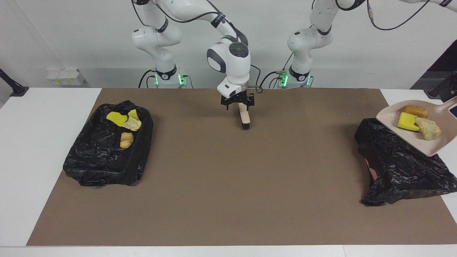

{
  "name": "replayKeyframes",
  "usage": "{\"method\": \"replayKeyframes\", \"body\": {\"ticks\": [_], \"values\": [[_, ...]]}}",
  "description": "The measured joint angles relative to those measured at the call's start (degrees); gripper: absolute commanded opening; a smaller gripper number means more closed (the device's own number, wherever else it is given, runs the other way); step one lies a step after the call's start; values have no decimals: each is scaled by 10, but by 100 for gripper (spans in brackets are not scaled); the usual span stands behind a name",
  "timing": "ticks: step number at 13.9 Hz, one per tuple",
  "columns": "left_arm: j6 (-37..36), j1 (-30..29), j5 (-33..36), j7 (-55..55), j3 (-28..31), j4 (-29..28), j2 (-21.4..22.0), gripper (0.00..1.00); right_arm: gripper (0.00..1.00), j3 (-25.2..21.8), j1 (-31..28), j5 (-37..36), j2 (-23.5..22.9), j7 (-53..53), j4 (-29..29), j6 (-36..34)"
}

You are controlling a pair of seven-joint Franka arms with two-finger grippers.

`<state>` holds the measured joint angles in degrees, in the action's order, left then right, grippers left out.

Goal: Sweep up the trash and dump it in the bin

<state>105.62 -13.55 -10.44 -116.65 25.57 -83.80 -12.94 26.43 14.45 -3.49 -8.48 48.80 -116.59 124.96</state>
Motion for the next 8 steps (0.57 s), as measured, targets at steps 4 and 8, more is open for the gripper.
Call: {"method": "replayKeyframes", "body": {"ticks": [4, 8], "values": [[31, 12, 138, -4, -24, 30, -30, 0, 100, -129, -16, -4, 30, -143, 25, -15], [39, 50, 249, 6, -30, 33, -34, 0, 100, -193, -51, -4, 49, -278, 85, -118]]}}
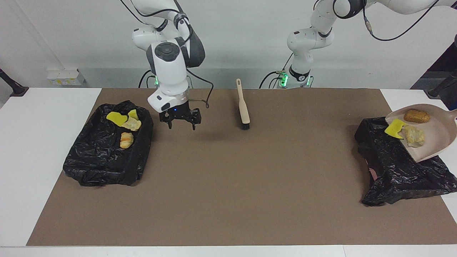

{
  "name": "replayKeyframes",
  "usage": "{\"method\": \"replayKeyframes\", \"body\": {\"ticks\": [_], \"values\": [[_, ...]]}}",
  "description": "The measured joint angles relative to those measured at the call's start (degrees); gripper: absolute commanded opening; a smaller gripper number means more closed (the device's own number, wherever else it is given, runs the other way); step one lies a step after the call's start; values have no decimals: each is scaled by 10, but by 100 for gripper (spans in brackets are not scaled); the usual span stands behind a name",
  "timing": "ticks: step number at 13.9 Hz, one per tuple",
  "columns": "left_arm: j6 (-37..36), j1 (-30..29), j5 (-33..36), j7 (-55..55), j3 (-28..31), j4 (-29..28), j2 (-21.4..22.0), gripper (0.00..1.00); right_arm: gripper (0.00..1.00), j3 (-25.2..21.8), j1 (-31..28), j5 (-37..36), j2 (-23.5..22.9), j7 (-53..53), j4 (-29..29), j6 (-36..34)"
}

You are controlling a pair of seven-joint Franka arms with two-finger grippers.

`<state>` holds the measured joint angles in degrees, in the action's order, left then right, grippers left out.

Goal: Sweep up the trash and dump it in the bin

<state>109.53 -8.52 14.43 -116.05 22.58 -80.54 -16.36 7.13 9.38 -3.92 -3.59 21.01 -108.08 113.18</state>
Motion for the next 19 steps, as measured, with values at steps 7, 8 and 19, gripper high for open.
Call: {"method": "replayKeyframes", "body": {"ticks": [7, 8, 19], "values": [[-2, 30, 225, 89, -65, 11, 6, 0, 100, -87, -22, 1, 78, -107, 59, -139], [-6, 30, 235, 89, -66, 12, 9, 0, 100, -87, -33, 2, 83, -117, 70, -154], [-129, 30, 14, 407, -208, -22, 55, 0, 100, -126, -57, 15, 80, -188, 153, -222]]}}
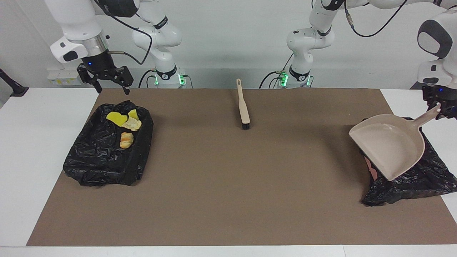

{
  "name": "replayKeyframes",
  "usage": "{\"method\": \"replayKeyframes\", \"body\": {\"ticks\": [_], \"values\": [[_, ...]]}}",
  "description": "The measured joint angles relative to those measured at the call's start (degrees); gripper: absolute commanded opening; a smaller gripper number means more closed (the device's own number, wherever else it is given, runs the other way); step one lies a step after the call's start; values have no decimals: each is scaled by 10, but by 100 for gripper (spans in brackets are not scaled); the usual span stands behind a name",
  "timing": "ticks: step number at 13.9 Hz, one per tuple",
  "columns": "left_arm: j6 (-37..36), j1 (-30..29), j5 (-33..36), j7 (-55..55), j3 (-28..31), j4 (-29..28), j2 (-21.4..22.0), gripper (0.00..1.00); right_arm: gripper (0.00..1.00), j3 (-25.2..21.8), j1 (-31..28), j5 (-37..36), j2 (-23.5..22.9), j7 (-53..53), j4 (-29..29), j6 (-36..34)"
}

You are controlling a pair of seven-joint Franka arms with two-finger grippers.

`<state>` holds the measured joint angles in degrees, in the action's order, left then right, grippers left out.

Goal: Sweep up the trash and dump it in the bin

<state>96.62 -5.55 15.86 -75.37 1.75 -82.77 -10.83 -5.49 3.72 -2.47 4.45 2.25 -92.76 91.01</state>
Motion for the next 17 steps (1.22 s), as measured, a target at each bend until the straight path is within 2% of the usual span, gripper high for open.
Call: {"method": "replayKeyframes", "body": {"ticks": [4, 10, 13, 17], "values": [[12, 4, -53, 293, -103, -61, 12, 0, 100, 1, -2, 1, -3, -2, 1, 1], [107, 9, -76, 698, -254, -137, 4, 0, 100, 2, -1, 2, -5, -2, 1, 1], [162, 29, -76, 911, -304, -150, -34, 0, 100, 2, -1, 2, -5, -2, 1, 1], [215, 95, -57, 1073, -313, -150, -92, 0, 100, 2, -1, 2, -5, -2, -1, 1]]}}
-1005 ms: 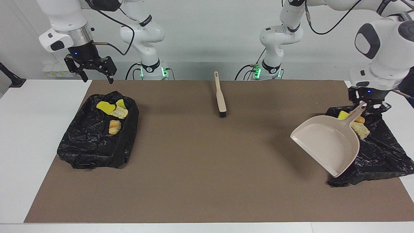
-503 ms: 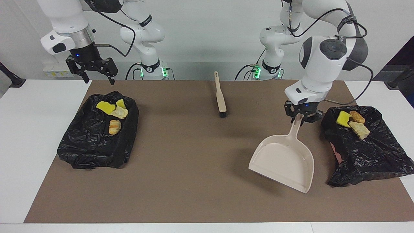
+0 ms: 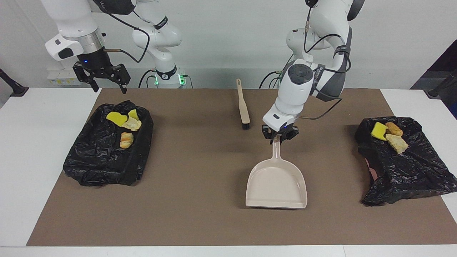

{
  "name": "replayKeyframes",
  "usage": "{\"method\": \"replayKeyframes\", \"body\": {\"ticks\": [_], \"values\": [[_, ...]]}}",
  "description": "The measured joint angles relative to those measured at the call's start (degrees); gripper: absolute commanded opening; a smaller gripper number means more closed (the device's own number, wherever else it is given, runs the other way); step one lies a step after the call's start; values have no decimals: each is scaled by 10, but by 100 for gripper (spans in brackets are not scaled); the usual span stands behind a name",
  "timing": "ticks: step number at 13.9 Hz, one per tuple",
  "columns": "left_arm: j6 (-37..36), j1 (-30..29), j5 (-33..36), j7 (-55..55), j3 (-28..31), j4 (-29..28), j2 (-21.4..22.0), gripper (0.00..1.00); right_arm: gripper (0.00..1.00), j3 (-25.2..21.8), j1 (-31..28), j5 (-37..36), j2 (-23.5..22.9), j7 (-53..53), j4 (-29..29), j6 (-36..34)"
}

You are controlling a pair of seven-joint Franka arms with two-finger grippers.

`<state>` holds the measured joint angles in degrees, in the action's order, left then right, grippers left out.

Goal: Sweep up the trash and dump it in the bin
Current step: 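Bring the empty dustpan back to the table center with the left gripper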

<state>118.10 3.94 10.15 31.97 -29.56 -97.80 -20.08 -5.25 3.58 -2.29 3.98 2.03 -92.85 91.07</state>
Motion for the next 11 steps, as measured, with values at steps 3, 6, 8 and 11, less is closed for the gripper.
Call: {"method": "replayKeyframes", "body": {"ticks": [3, 6, 8, 11], "values": [[37, 42, 3, 63, -4, 0, -29, 0, 100, 0, 0, 0, 0, 0, 0, 0], [63, 69, 29, 128, -4, 0, -61, 25, 100, 0, 0, 0, 0, 0, 0, 0], [64, 71, 33, 132, -5, 1, -69, 53, 100, 0, 0, 0, 0, 0, 0, 0], [62, 70, 34, 96, -3, 5, -69, 88, 100, 0, 3, 0, 0, 0, -1, 0]]}}
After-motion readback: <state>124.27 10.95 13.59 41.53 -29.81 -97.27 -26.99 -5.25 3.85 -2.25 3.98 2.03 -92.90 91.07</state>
